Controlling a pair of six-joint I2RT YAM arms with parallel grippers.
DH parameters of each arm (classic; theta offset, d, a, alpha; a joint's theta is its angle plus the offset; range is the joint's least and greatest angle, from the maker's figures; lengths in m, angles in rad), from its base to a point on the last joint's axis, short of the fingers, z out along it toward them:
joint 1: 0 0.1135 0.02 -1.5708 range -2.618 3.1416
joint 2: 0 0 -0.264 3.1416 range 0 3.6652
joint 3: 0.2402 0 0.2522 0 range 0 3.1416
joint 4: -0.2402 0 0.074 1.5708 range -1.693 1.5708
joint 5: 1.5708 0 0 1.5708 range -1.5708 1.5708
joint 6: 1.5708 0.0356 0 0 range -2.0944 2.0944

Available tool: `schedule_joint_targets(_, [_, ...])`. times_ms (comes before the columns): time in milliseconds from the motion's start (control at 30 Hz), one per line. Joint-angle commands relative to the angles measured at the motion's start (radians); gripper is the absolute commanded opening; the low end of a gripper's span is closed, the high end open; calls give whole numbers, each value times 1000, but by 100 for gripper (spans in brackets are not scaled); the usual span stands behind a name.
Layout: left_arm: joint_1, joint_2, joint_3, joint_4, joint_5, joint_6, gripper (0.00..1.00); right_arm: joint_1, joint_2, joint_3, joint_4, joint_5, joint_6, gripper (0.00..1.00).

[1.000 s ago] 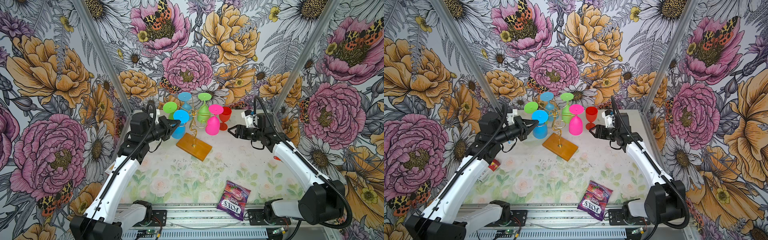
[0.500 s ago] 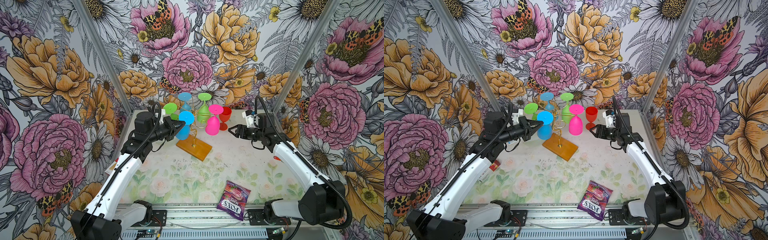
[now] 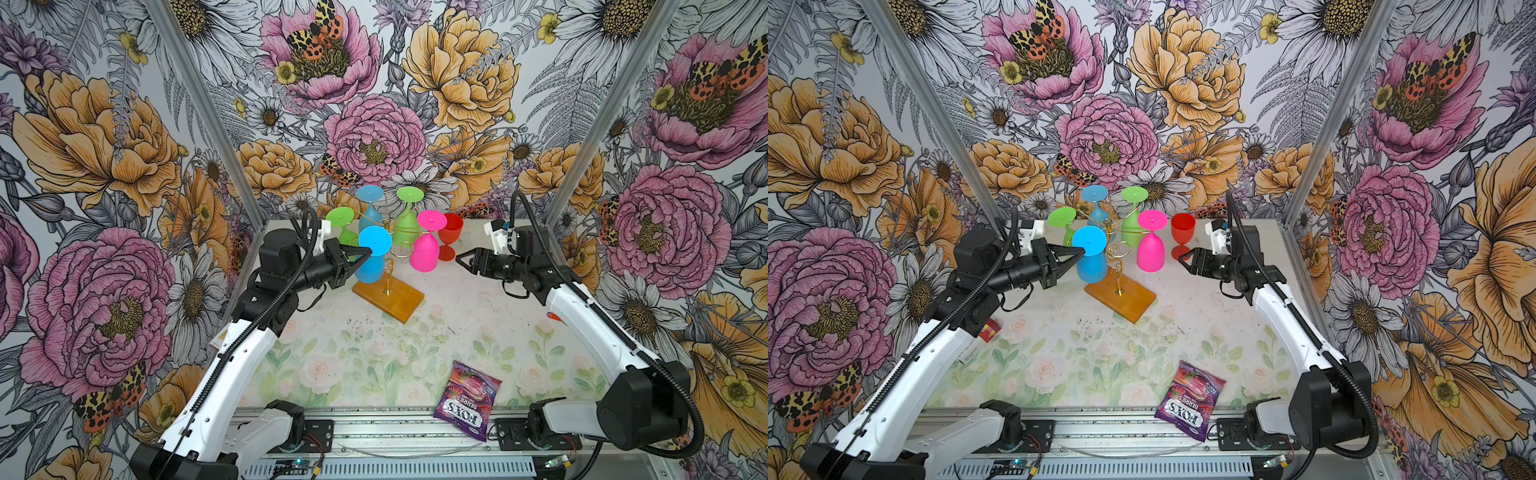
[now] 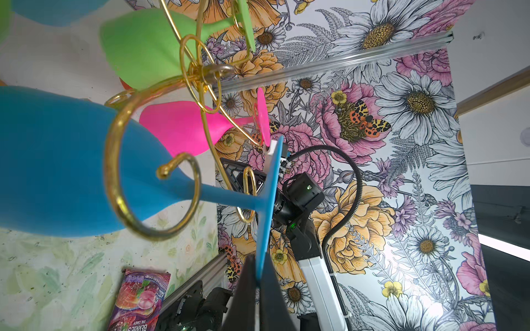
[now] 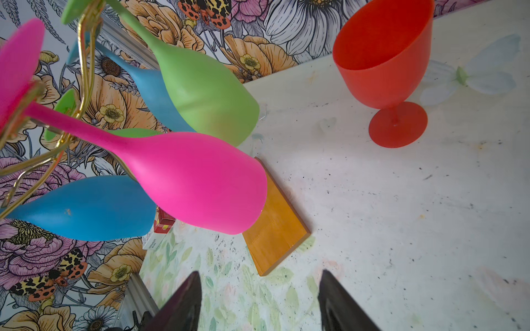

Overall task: Take the wine glass off the wine glass rack
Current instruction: Pick up the wine glass from the wine glass rack.

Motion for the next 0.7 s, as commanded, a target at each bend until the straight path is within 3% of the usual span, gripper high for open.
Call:
schedule_joint_targets(0, [13, -27, -25, -4, 46, 27, 0, -4, -24, -3, 35, -21, 14, 66])
schedule_joint_targets(167, [14, -21, -23, -3, 89, 43, 0, -5, -24, 1, 38, -28, 25, 66])
schedule_joint_targets(467, [8, -37, -79, -3, 285, 149, 0, -5, -35, 7, 36, -60, 40, 66])
schedule_joint_targets(667, [-94, -88, -130, -3, 357, 242, 0, -13, -42, 9, 35, -85, 60, 66])
